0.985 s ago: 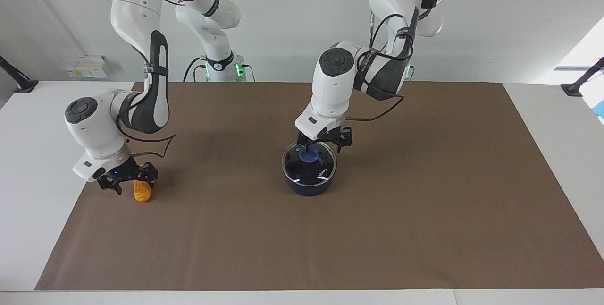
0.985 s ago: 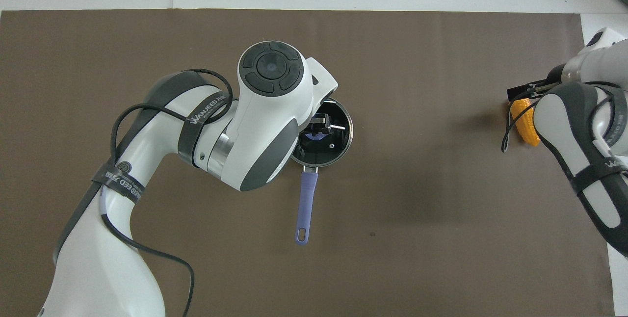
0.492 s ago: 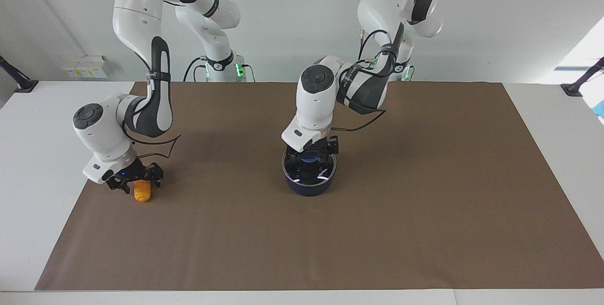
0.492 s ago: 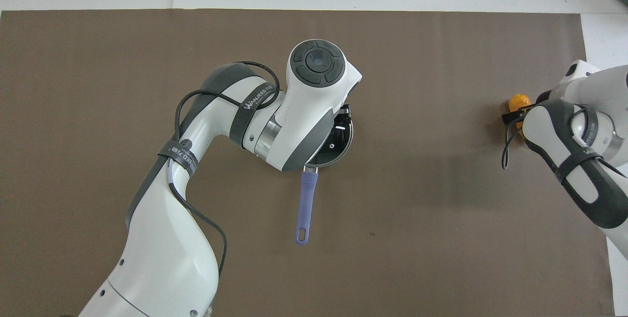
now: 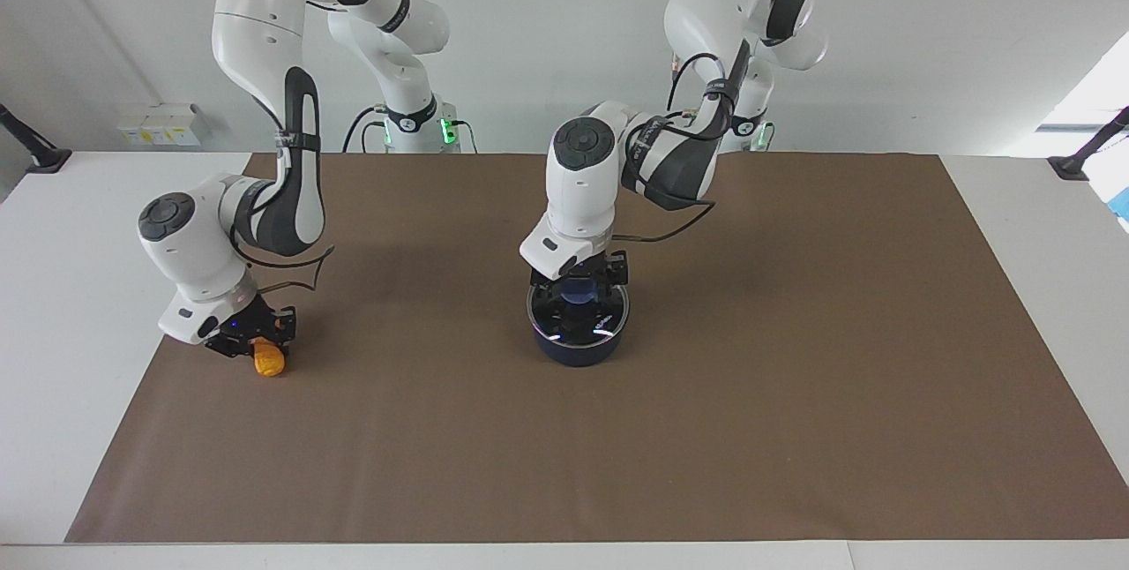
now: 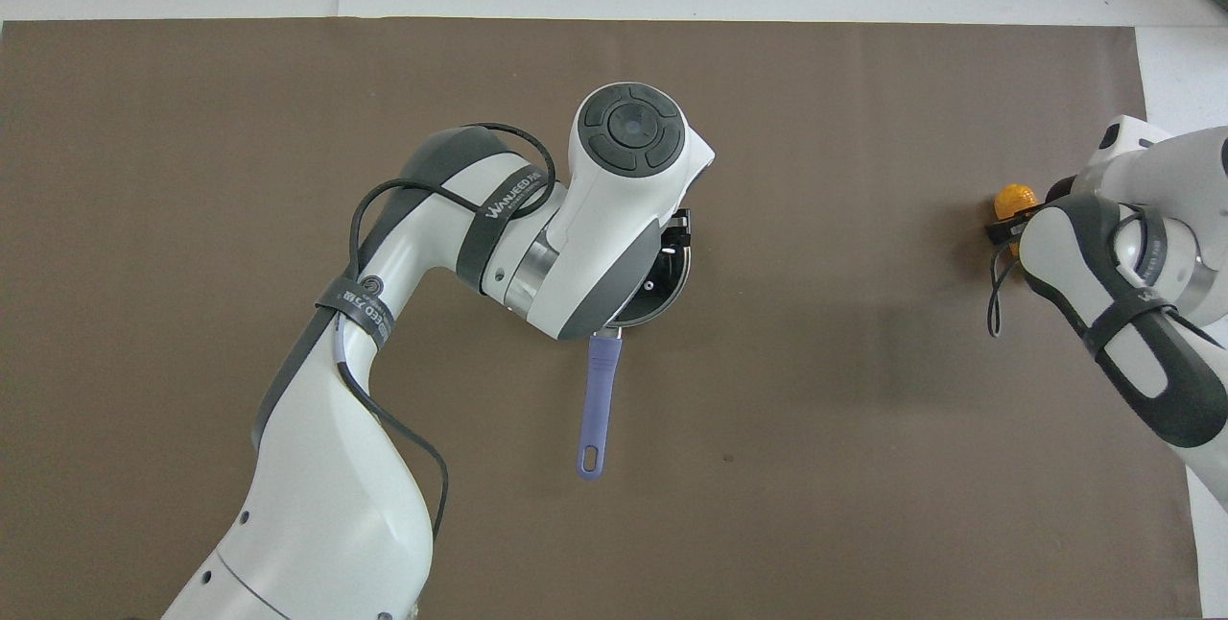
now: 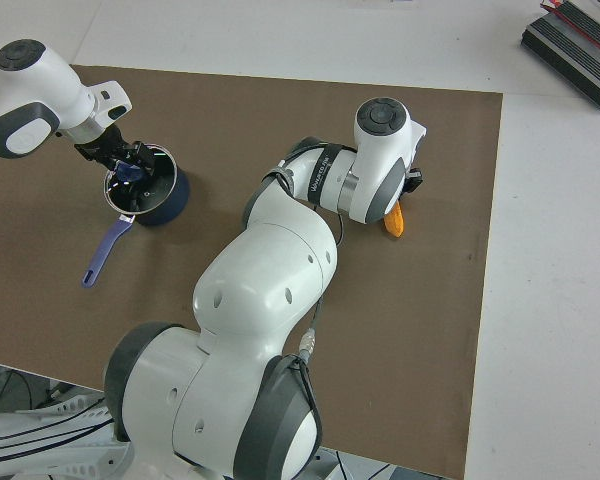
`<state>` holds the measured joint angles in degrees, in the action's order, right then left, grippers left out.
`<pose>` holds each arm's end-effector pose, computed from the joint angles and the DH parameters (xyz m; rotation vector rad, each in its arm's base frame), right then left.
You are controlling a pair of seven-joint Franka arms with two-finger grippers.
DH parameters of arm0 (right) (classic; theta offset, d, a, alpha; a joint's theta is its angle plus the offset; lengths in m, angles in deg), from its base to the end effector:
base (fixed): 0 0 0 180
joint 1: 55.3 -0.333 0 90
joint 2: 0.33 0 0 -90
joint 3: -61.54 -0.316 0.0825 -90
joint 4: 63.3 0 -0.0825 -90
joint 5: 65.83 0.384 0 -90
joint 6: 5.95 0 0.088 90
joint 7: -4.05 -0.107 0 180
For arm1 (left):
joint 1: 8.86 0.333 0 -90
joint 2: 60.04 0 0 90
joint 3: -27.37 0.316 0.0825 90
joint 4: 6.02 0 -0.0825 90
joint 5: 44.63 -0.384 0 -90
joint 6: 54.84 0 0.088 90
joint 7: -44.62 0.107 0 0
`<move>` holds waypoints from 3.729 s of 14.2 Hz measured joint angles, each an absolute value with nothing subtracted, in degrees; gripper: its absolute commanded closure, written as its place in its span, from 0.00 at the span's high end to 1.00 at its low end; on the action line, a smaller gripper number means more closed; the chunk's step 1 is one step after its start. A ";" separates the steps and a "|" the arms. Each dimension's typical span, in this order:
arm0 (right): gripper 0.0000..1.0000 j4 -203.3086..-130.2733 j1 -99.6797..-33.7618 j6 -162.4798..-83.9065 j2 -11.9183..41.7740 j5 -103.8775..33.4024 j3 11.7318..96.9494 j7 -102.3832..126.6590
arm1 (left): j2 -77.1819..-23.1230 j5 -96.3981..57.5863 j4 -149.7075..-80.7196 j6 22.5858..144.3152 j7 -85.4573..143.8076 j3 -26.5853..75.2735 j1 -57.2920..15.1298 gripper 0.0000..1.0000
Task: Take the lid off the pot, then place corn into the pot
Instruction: 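Grasp the lid knob with the left gripper while the right gripper grasps the corn, then lift the lid away with the left gripper while the right gripper carries corn, then set the lid on the table with the left gripper while the right gripper lowers corn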
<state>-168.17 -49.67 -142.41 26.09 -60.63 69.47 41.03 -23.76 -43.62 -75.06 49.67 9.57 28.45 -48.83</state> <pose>0.6384 -0.1460 0.2918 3.0511 0.5601 0.1377 0.5667 -0.4635 0.4089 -3.1360 0.1036 0.0231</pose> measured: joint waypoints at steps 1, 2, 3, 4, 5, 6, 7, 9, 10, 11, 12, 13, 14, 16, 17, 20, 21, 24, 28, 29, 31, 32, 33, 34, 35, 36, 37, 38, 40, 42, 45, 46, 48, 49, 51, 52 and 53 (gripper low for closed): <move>0.00 -168.11 -49.68 -142.41 26.02 -60.55 69.47 41.03 | -23.76 -43.64 -75.05 49.48 9.57 28.46 -48.87 0.80; 0.00 -167.98 -49.68 -142.40 25.94 -60.53 69.46 41.03 | -23.76 -43.65 -75.04 49.34 9.57 28.47 -48.88 0.69; 0.00 -167.64 -49.70 -142.40 25.79 -60.47 69.42 40.98 | -23.76 -43.66 -75.01 49.25 9.57 28.49 -48.88 0.48; 0.00 -167.14 -49.75 -142.35 25.51 -60.34 69.27 40.40 | -23.76 -43.66 -74.99 49.21 9.57 28.51 -48.88 0.29; 0.00 -166.63 -49.87 -142.19 25.05 -60.26 68.94 39.02 | -23.77 -43.67 -74.88 49.09 9.57 28.51 -48.90 0.17; 0.00 -166.12 -50.32 -142.04 24.34 -60.24 68.45 36.74 | -23.75 -43.68 -74.88 48.97 9.57 28.51 -48.90 0.07; 0.00 -165.73 -51.16 -141.82 23.47 -60.24 68.08 34.29 | -23.75 -43.68 -74.88 48.94 9.57 28.51 -48.91 0.00; 0.00 -165.32 -54.01 -141.16 21.44 -60.24 67.82 29.69 | -23.75 -43.71 -74.87 48.93 9.57 28.61 -49.02 0.00; 0.00 -165.29 -55.60 -140.98 20.48 -60.24 67.79 27.74 | -23.75 -43.71 -74.83 48.87 9.57 28.69 -49.07 0.00; 0.00 -165.28 -57.14 -140.81 19.66 -60.24 67.77 25.64 | -23.77 -43.71 -74.71 48.61 9.56 28.78 -49.09 0.00; 0.00 -165.23 -58.47 -140.53 18.99 -60.24 67.75 23.39 | -23.85 -43.71 -74.48 48.19 9.54 28.97 -49.09 0.00; 0.00 -165.00 -59.75 -139.81 18.36 -60.24 67.73 20.85 | -24.13 -43.70 -74.03 47.62 9.53 29.29 -49.05 0.00; 0.00 -164.41 -60.86 -138.45 17.86 -60.26 67.72 18.59 | -24.72 -43.51 -73.60 47.04 9.46 29.70 -48.92 0.00; 0.00 -162.69 -62.62 -135.43 17.16 -60.31 67.71 14.50 | -26.48 -43.18 -73.19 45.28 9.45 30.38 -47.42 0.00; 0.00 -162.08 -63.55 -134.34 16.85 -60.31 67.69 12.31 | -27.39 -43.17 -73.17 44.69 9.75 30.45 -46.15 0.00; 0.00 -161.71 -67.92 -133.71 16.53 -60.39 67.61 4.28 | -29.83 -43.17 -73.33 43.98 15.38 30.46 -41.98 0.00; 0.00 -161.71 -69.55 -133.70 16.53 -60.49 67.60 1.76 | -30.57 -43.17 -73.75 43.78 18.43 30.48 -40.53 0.00; 0.00 -161.01 -74.15 -130.70 16.54 -61.52 67.70 -5.42 | -32.98 -43.15 -76.50 43.26 28.39 30.57 -35.37 0.00; 0.00 -153.82 -79.61 -119.38 16.84 -65.72 67.54 -16.08 | -35.73 -43.14 -81.33 43.23 40.15 30.63 -28.89 0.00; 0.00 -152.77 -81.16 -118.49 17.36 -65.79 67.53 -18.23 | -36.35 -43.13 -82.54 43.24 42.75 30.63 -27.40 0.00; 0.00 -150.11 -84.26 -118.40 19.77 -65.90 67.52 -23.11 | -37.63 -43.13 -84.75 43.25 47.02 30.64 -24.64 0.00; 0.00 -148.29 -85.63 -118.37 21.53 -65.92 67.52 -25.04 | -38.29 -43.12 -85.73 43.25 49.15 30.64 -23.36 0.00; 0.00 -146.39 -86.78 -118.36 23.44 -65.92 67.52 -26.50 | -39.02 -43.12 -86.79 43.27 51.11 30.65 -22.16 0.00; 0.00 -144.61 -87.75 -118.36 25.37 -65.92 67.51 -27.73 | -39.80 -43.13 -87.85 43.29 52.78 30.65 -21.02 0.00; 0.00 -143.05 -88.59 -118.38 27.30 -65.92 67.51 -28.82 | -40.66 -43.12 -89.13 43.40 54.46 30.64 -19.88 0.00; 0.00 -141.94 -89.46 -118.73 29.13 -65.92 67.52 -29.76 | -41.54 -43.12 -90.65 43.89 56.48 30.65 -18.67 0.00; 0.00 -141.33 -90.33 -119.70 30.69 -65.92 67.52 -30.48 | -42.46 -43.12 -92.52 45.09 58.75 30.67 -17.37 0.00; 0.00 -141.14 -90.95 -120.81 31.75 -65.92 67.54 -30.76 | -43.46 -43.12 -94.69 46.60 60.76 30.67 -16.05 0.00; 0.00 -141.13 -91.07 -122.08 32.74 -65.92 67.60 -30.79 | -45.50 -43.12 -99.28 49.39 63.85 30.67 -13.86 0.00; 0.00 -141.31 -91.05 -123.71 33.43 -65.92 67.64 -30.79 | -47.44 -43.12 -103.28 51.78 66.13 30.67 -12.34 0.00; 0.00 -142.74 -91.51 -127.54 34.74 -65.92 67.54 -30.79 | -49.18 -43.12 -106.50 53.42 69.21 30.69 -10.09 0.00; 0.00 -143.30 -91.84 -127.89 34.97 -65.91 67.49 -30.79 | -49.41 -43.12 -107.27 53.81 69.61 30.69 -9.39 0.00; 0.00 -144.63 -92.42 -128.41 35.04 -65.91 67.45 -30.79 | -49.47 -43.12 -109.12 55.63 69.91 30.67 -8.43 0.00; 0.00 -145.34 -92.58 -128.72 35.04 -65.91 67.45 -30.65 | -49.47 -43.12 -110.26 56.66 69.93 30.68 -8.12 0.00; 0.00 -146.33 -92.64 -128.79 35.04 -65.91 67.45 -30.25 | -49.49 -43.12 -112.56 58.18 69.93 30.68 -7.56 0.00; 0.00 -146.58 -92.64 -128.80 35.03 -65.91 67.45 -30.23 | -49.51 -43.12 -113.86 59.15 69.93 30.69 -7.43 0.00; 0.00 -146.80 -92.68 -128.80 35.03 -65.91 67.43 -30.20 | -49.58 -43.12 -115.33 60.54 69.93 30.68 -7.35 0.00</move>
<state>-146.80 -92.68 -128.80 35.03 -65.91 67.43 -30.20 -49.58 -43.12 -115.33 60.54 69.93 30.68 -7.35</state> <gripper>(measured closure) 0.612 0.348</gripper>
